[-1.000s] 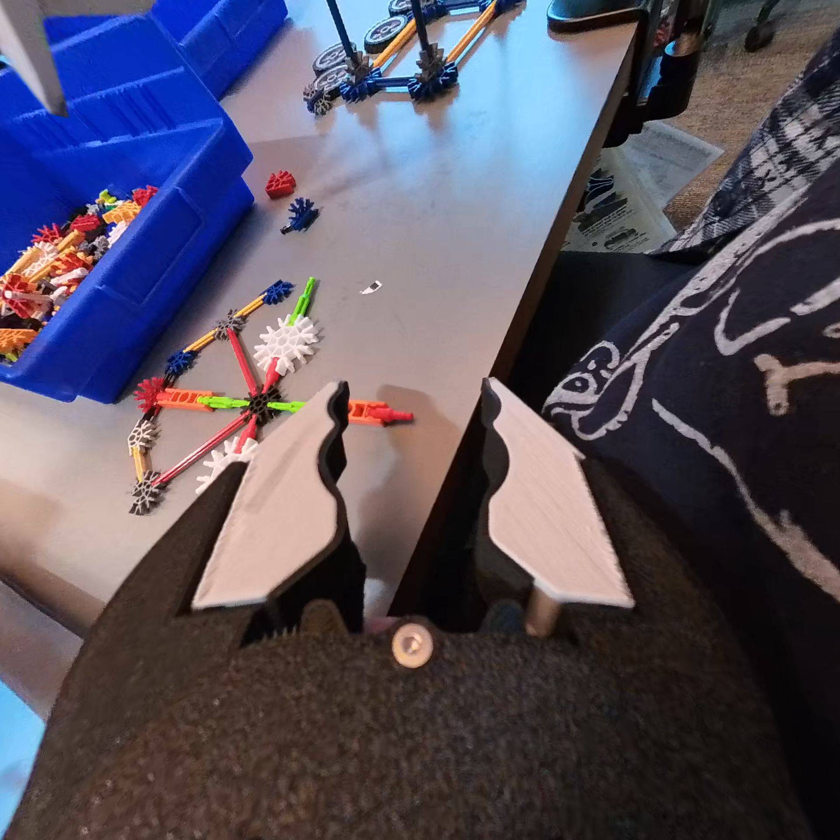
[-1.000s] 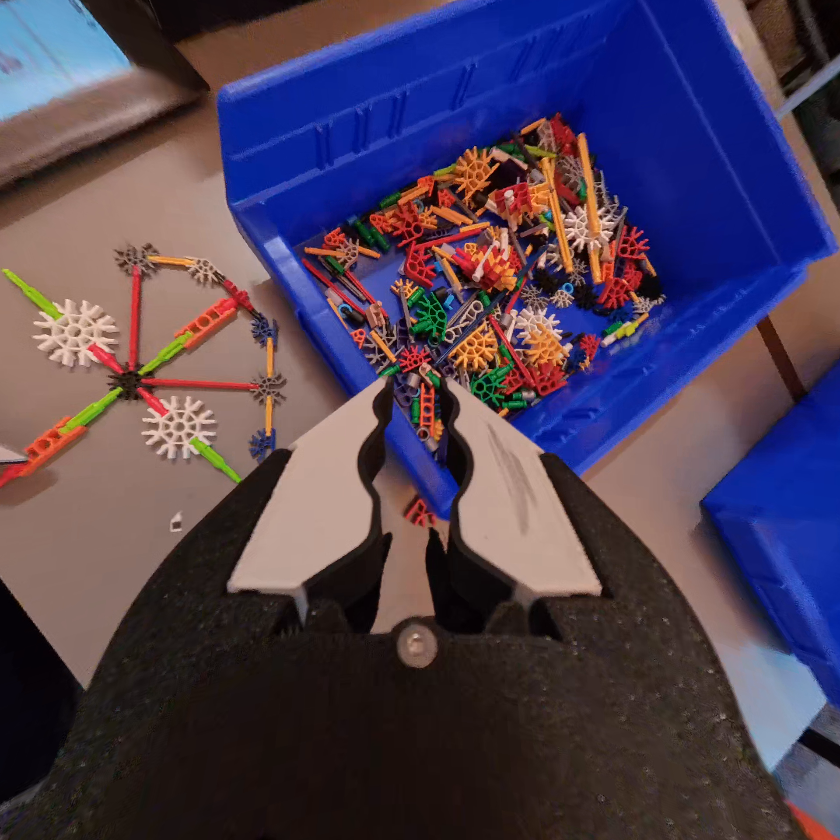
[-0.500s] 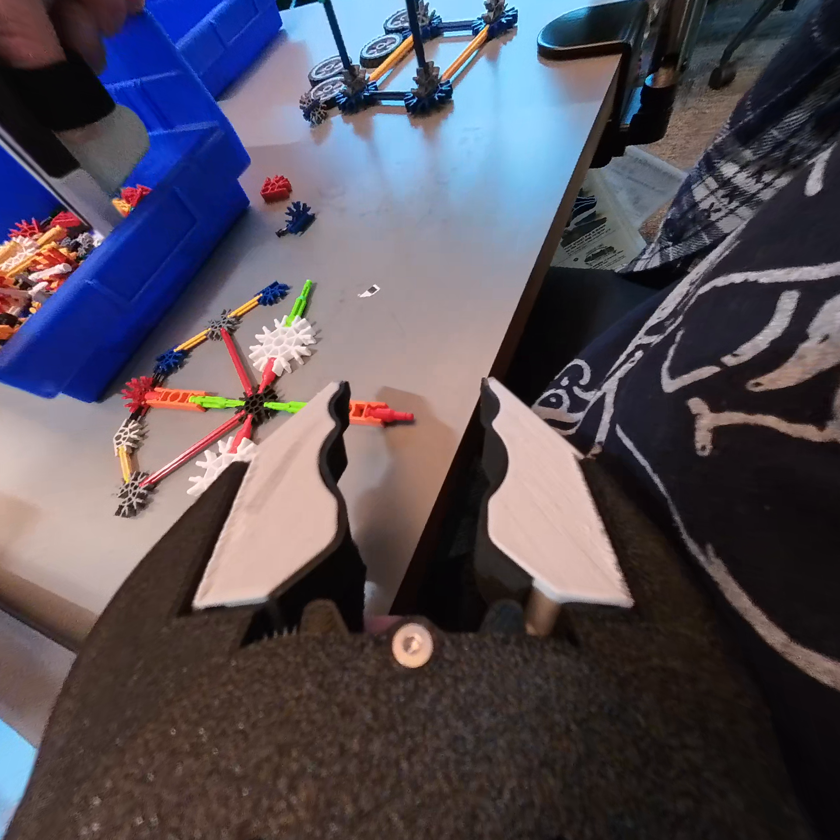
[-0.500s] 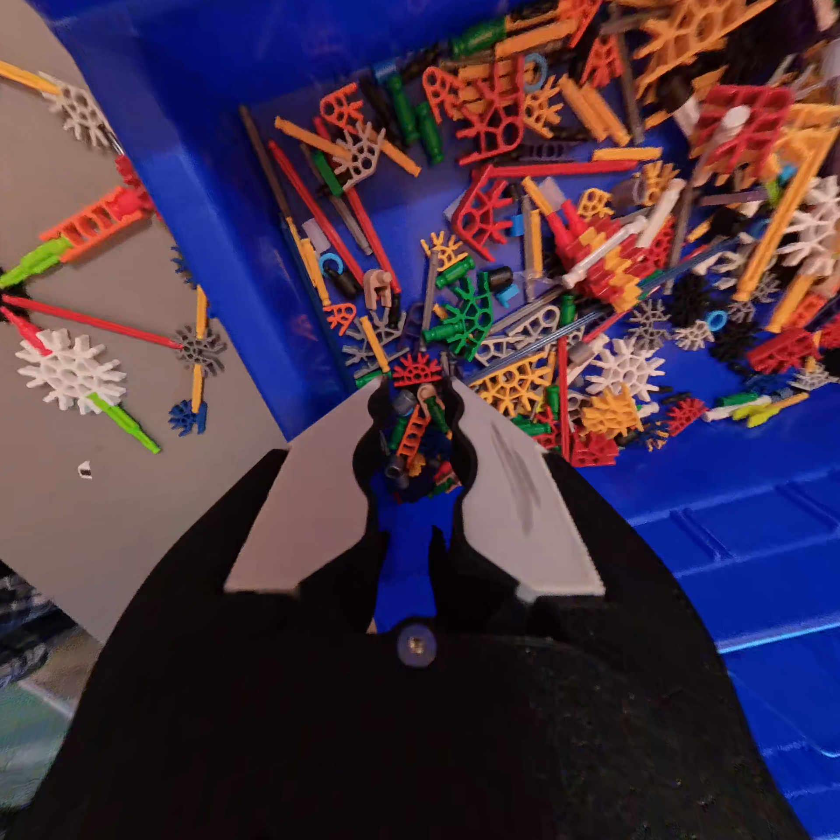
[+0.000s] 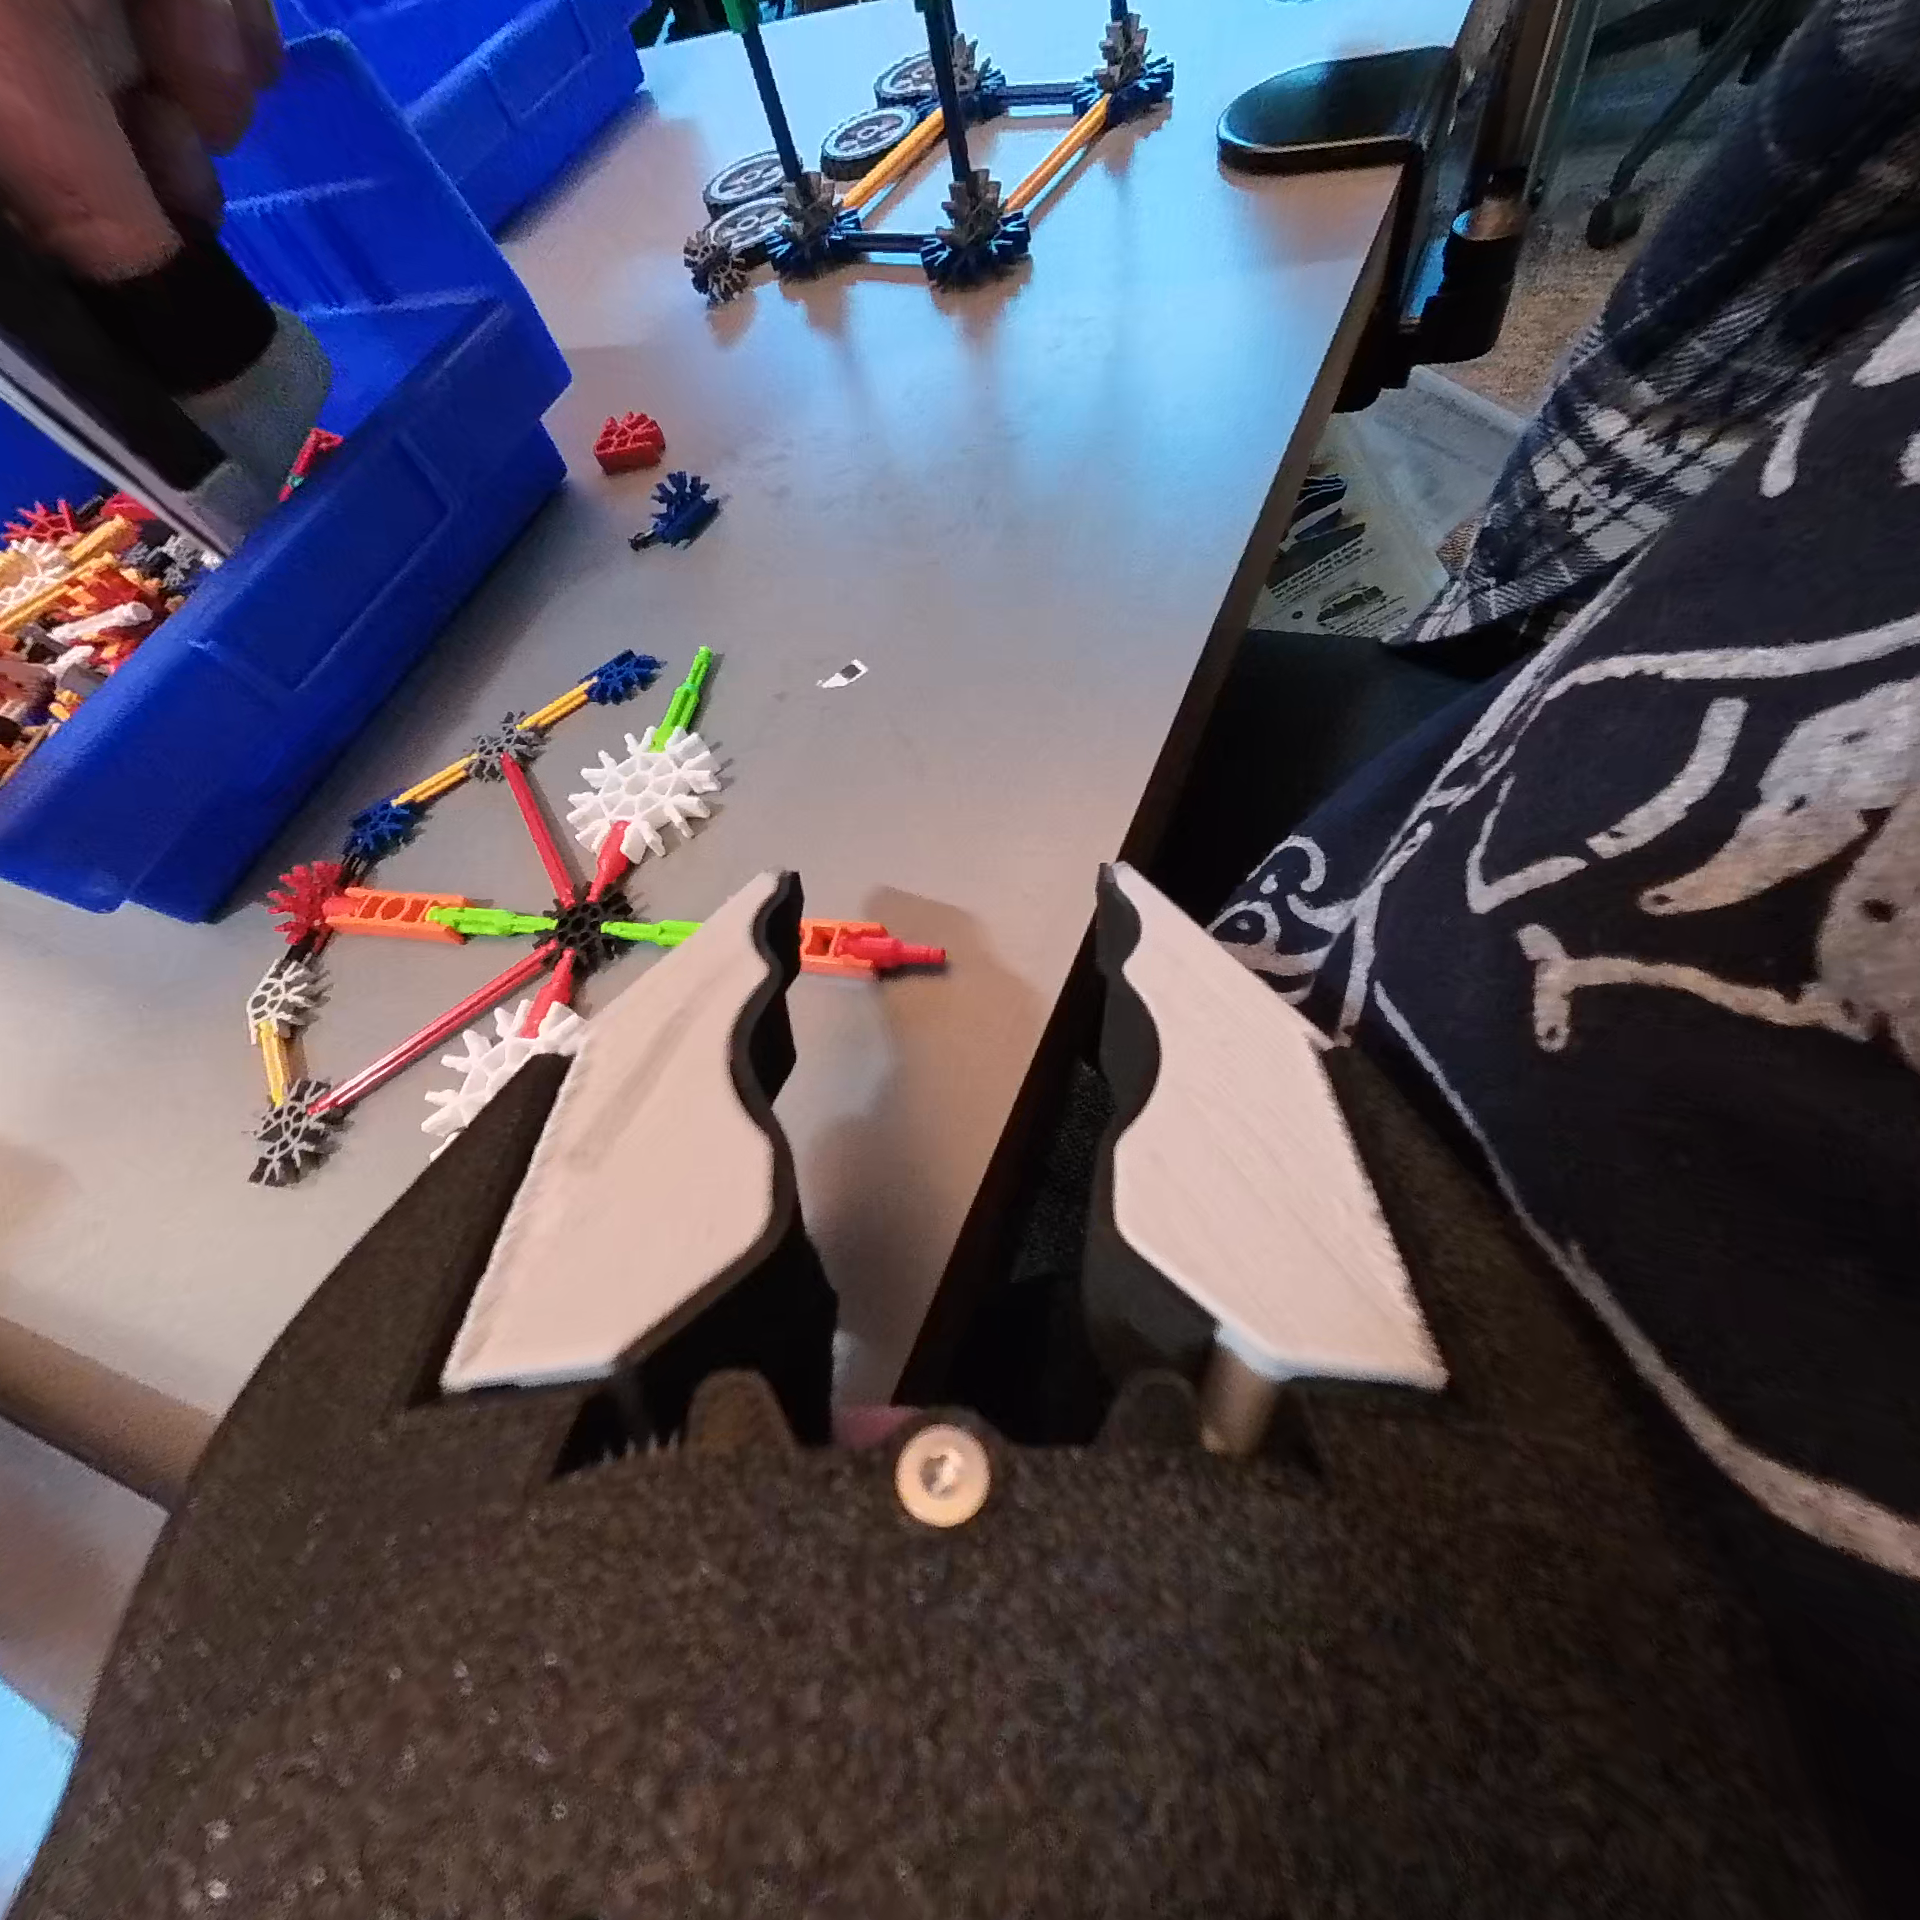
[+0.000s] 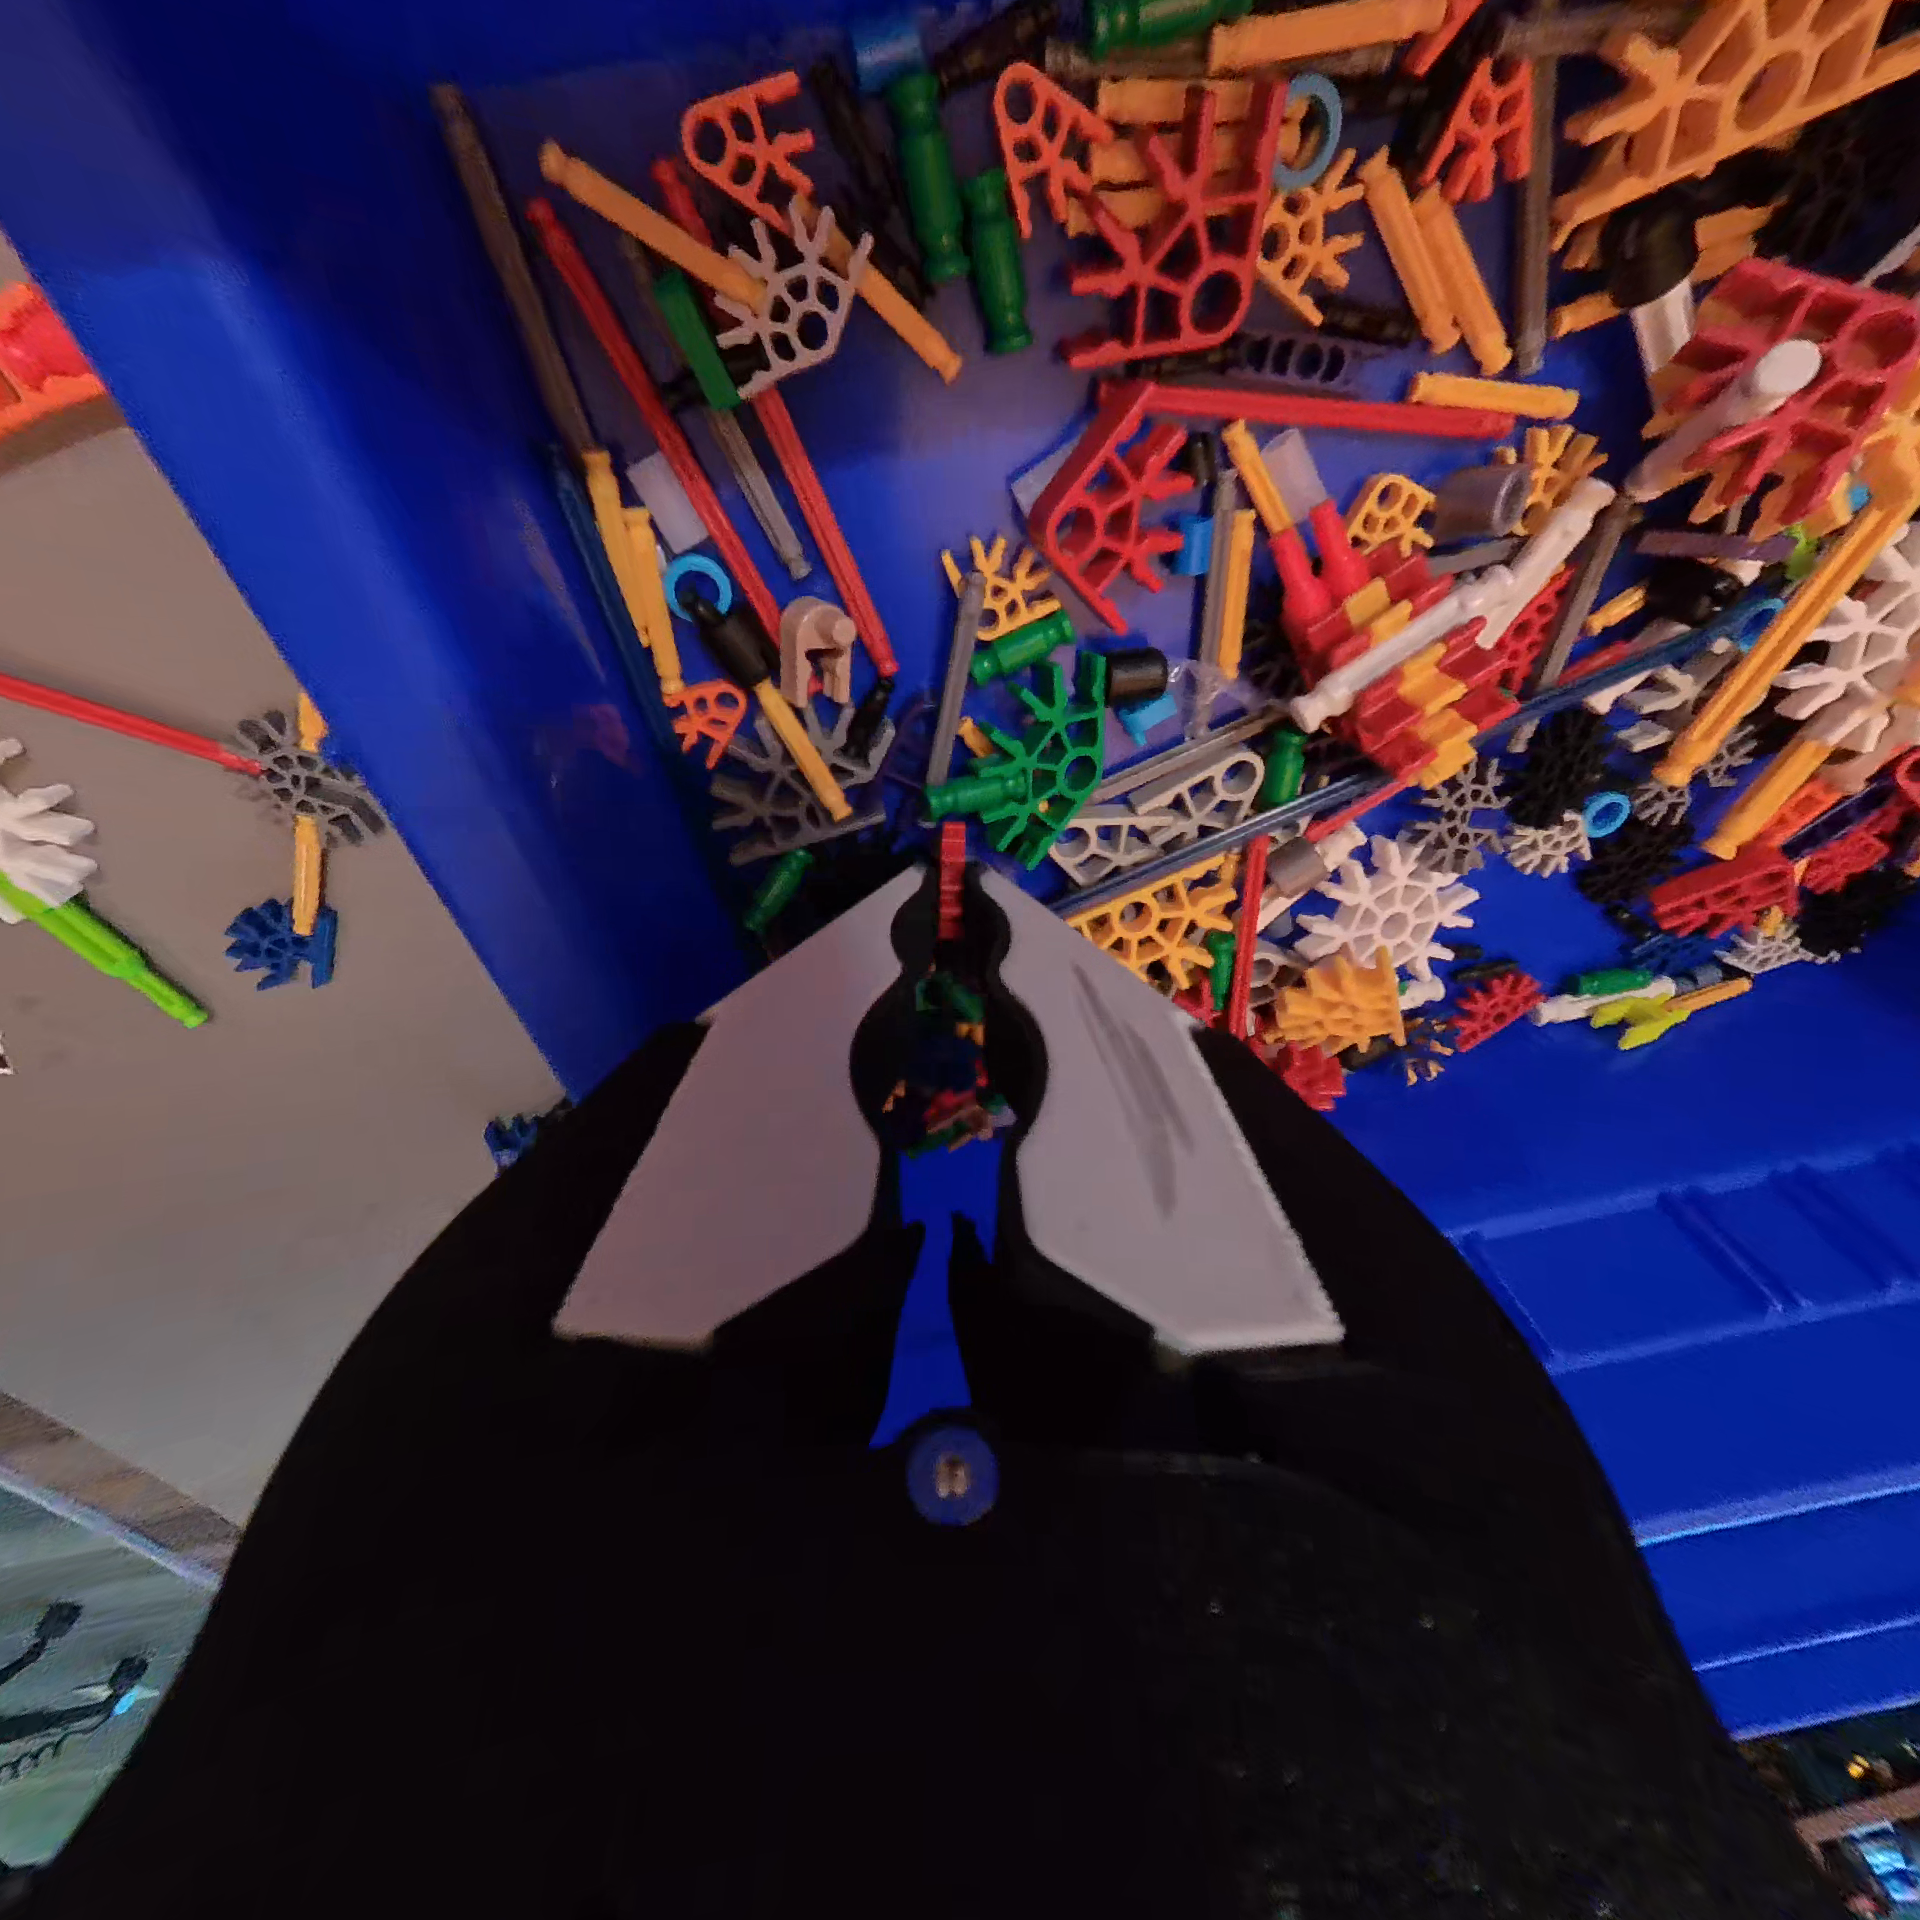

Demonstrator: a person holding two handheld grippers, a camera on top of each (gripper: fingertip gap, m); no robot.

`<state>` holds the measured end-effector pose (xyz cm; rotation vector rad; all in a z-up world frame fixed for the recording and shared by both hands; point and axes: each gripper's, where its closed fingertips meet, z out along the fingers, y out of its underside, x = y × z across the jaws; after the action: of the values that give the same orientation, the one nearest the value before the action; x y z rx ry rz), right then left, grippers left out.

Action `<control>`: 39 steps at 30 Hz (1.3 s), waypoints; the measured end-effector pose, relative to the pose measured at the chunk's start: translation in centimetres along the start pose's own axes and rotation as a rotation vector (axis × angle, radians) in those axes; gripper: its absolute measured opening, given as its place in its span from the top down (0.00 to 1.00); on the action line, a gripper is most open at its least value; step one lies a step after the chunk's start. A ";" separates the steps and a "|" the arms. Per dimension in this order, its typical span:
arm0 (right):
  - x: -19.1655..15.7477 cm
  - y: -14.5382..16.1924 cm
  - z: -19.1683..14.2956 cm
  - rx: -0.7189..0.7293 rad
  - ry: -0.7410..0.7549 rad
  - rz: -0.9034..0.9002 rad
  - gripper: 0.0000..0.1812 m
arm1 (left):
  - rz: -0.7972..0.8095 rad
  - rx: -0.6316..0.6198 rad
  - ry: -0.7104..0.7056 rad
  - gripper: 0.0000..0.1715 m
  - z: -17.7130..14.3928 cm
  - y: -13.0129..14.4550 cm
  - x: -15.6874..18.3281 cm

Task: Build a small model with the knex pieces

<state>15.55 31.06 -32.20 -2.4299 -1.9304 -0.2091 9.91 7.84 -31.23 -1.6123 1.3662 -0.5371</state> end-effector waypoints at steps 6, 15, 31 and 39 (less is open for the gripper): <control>0.1 0.3 -0.2 0.003 0.003 -0.005 0.99 | 0.001 0.003 0.006 0.67 0.0 0.0 0.0; 1.0 -0.2 -3.5 0.140 0.010 0.047 0.99 | 0.002 0.006 0.011 0.67 0.1 -0.1 0.0; -9.2 1.2 -8.8 0.346 -0.024 0.018 0.98 | 0.001 0.006 0.022 0.67 0.2 -0.1 -0.1; -14.3 3.6 -2.8 0.240 -0.109 0.050 0.98 | 0.009 0.002 0.018 0.67 0.3 -0.1 -0.2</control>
<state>15.66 16.10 -31.02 -2.3715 -1.8110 0.1504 10.16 8.11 -31.29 -1.6027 1.3850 -0.5481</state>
